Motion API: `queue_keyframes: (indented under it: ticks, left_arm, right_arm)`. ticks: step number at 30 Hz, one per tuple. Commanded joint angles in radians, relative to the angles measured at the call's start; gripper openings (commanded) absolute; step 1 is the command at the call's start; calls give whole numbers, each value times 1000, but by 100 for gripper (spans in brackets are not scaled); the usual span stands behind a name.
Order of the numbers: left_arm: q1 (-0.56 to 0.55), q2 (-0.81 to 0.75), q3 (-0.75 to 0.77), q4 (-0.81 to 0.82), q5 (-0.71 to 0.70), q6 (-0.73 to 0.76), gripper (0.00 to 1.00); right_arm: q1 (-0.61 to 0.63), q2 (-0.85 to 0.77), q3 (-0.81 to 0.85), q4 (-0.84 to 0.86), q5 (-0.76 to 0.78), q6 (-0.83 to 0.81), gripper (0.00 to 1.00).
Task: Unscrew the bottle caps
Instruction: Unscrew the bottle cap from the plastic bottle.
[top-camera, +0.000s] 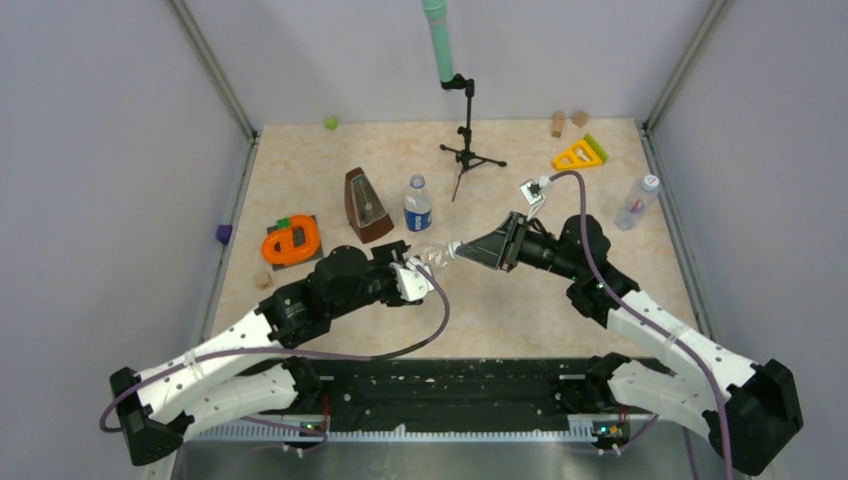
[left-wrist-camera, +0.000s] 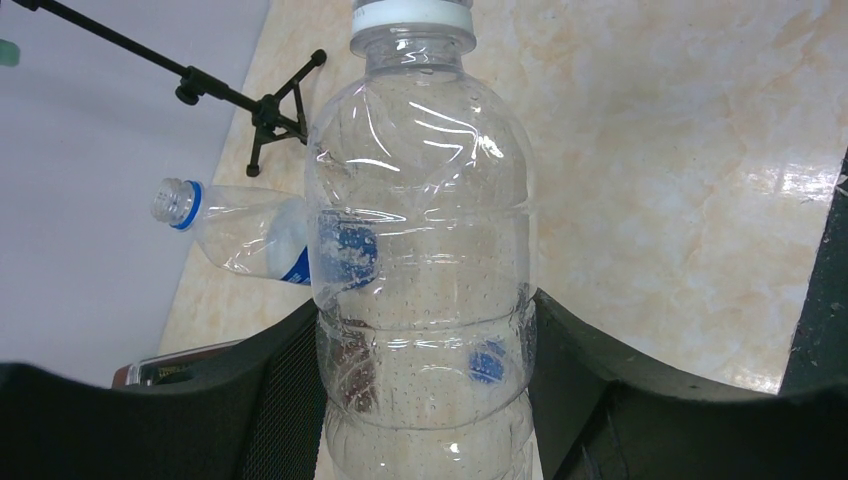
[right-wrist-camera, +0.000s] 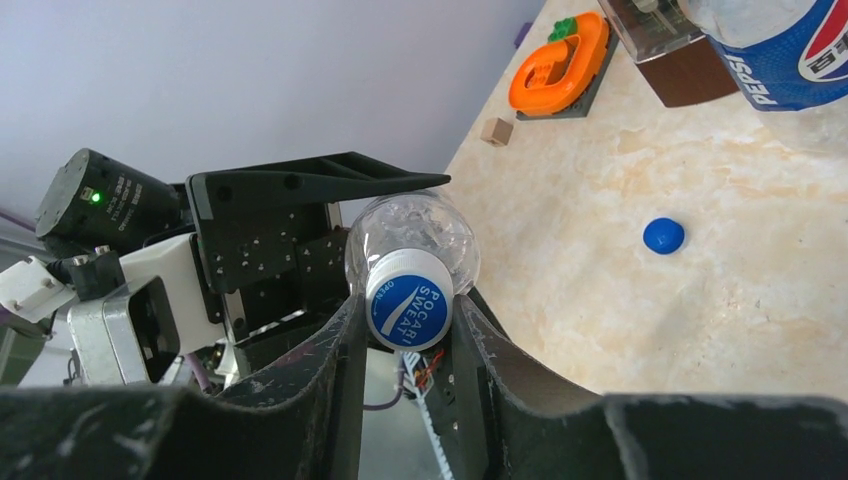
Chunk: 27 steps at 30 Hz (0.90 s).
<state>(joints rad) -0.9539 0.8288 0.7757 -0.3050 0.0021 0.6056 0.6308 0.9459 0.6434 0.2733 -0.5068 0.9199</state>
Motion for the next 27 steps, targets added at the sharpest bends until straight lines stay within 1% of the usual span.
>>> queue_keyframes:
  ticks: [1, 4, 6, 9, 11, 13, 15, 18, 21, 23, 27]
  left_arm:
    - [-5, -18, -9, 46, -7, 6, 0]
    - [-4, -21, -14, 46, 39, 8, 0]
    - [-5, -20, -18, 46, 45, 9, 0]
    - [-5, -19, -21, 44, 47, 11, 0]
    - [-5, -22, -20, 39, 53, 10, 0]
    - [-4, -22, -21, 42, 80, -5, 0]
    - [-5, -16, -20, 49, 174, -36, 0]
    - [-3, 5, 1, 46, 287, -91, 0]
    - [3, -15, 26, 21, 347, -129, 0]
    - [31, -43, 20, 23, 411, -136, 0]
    - [121, -68, 24, 29, 610, -172, 0]
  right_arm:
    - [3, 12, 8, 76, -35, 18, 29]
    - [3, 18, -1, 92, -35, 33, 36]
    - [3, 19, -9, 109, -36, 44, 35]
    - [3, 22, -18, 133, -44, 45, 23]
    - [3, 21, -30, 167, -60, 31, 12]
    - [3, 17, -48, 213, -91, 1, 6]
    - [3, 17, -69, 252, -114, -46, 1]
    - [2, 15, -70, 230, -131, -134, 0]
    - [3, 0, -40, 150, -165, -247, 0]
    - [3, -20, -27, 103, -195, -313, 0]
    - [3, -68, -50, 118, -261, -392, 0]
